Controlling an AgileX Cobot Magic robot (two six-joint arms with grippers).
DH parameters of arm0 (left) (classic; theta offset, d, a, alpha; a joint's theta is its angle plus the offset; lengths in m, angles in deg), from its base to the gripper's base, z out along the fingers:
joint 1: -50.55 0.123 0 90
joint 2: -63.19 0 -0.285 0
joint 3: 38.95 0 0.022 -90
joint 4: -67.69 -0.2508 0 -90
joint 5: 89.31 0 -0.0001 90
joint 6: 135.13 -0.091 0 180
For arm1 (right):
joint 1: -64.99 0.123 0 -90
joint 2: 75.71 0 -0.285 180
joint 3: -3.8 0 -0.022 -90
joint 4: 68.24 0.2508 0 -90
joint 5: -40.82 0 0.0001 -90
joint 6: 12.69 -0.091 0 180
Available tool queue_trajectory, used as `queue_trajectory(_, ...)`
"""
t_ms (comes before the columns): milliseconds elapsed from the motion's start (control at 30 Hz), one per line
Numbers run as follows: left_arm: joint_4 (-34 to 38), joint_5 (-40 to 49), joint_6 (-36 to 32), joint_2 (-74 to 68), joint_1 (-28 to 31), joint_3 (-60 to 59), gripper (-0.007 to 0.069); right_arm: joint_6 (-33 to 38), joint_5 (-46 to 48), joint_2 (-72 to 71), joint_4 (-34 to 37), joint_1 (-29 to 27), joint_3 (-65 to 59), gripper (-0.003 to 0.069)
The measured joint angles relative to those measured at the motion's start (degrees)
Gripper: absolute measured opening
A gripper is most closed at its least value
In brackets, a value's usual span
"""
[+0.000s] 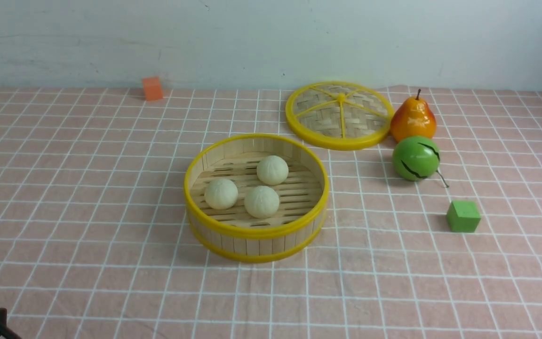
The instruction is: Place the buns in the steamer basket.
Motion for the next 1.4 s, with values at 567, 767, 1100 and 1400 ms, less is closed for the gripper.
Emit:
queue_trajectory(567,12.6,-6.0,-8.8,25.0,11.9,-18.1,0.0152,0.0,0.0,0.0,0.0,0.0,0.0,0.0047)
queue_trajectory(767,20.5,-11.1,-17.4,25.2,16.2,-22.7,0.0059,0.0,0.1,0.0,0.0,0.0,0.0,0.0055)
queue_trajectory(1100,22.4,-12.3,-19.4,25.2,16.5,-22.7,-0.0014,0.0,0.1,0.0,0.0,0.0,0.0,0.0069)
queue_trajectory(1400,22.5,-12.3,-19.4,25.2,16.5,-22.7,-0.0014,0.0,0.1,0.0,0.0,0.0,0.0,0.0085)
